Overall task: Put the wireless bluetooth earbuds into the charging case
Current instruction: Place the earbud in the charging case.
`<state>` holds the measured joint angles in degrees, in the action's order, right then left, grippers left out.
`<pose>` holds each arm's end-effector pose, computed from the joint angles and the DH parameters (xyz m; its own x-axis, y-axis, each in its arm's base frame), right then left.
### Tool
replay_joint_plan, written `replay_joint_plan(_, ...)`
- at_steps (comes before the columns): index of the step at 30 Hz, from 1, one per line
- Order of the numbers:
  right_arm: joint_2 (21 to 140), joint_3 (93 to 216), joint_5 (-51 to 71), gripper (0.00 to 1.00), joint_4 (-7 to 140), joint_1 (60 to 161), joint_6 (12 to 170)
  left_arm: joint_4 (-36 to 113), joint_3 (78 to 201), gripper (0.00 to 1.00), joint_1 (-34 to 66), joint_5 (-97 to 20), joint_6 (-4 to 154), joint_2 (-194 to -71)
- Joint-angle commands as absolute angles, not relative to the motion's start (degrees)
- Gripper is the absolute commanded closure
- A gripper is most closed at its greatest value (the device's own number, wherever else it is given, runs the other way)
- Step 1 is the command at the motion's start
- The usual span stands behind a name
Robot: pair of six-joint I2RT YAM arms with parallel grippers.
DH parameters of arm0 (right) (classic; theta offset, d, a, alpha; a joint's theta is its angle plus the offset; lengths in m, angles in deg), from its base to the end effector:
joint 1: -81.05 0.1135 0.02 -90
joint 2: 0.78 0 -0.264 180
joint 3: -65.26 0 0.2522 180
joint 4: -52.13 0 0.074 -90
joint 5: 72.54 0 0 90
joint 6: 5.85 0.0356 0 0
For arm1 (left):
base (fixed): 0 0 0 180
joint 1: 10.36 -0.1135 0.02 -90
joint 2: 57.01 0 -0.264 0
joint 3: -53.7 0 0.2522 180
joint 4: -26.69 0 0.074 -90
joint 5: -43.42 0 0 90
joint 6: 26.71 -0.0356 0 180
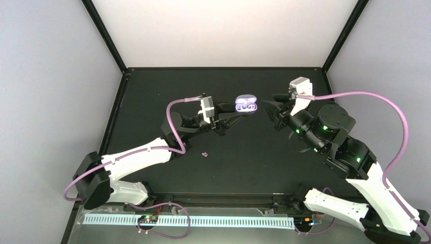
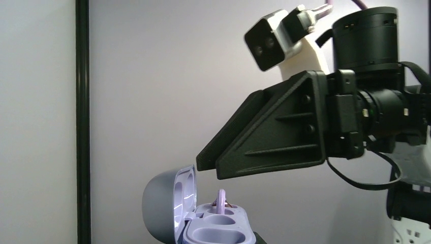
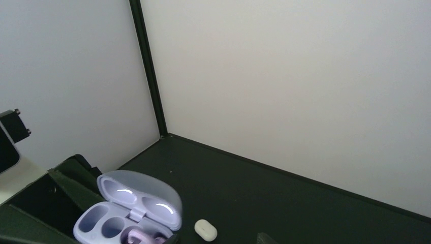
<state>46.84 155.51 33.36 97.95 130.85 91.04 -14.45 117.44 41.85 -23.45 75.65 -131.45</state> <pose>0.0950 0.0973 0.4733 -0.1026 0.0573 -0.9931 -0.5497 0.8288 0.1046 0.1661 -0.2370 0.3751 0.1033 -0.4544 -0.8848 0.9791 0.2033 0.0099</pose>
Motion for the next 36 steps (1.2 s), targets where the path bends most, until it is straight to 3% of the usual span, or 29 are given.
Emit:
replay_joint_plan(1,46.73,156.89,33.06,0.57,100.44,131.04,93.33,-15.17,116.02,0.98,42.22,-20.22,74.85,-128.28)
replay_joint_plan(5,47.39,158.21,30.30,0.48,101.67,131.01,93.91,-12.88,115.46,0.98,42.20,-19.43,74.21,-126.29)
replay_joint_plan(9,44.09,155.24,35.92,0.39,101.23,130.96,95.89,-6.61,112.95,0.98,41.22,-23.28,73.07,-119.91)
replay_joint_plan(15,40.39,144.43,32.62,0.38,104.76,130.97,103.05,20.73,109.93,0.99,40.27,-29.81,64.94,-96.45)
replay_joint_plan(21,32.17,125.19,29.11,0.37,97.02,130.94,109.02,43.53,109.47,0.99,40.27,-36.48,63.70,-77.59)
replay_joint_plan(29,34.38,120.83,26.55,0.37,91.29,130.94,109.17,46.89,103.94,0.98,40.29,-38.24,65.31,-66.59)
replay_joint_plan(36,35.06,120.68,27.10,0.37,90.26,130.95,108.17,45.08,103.03,0.98,40.27,-36.75,65.44,-67.82)
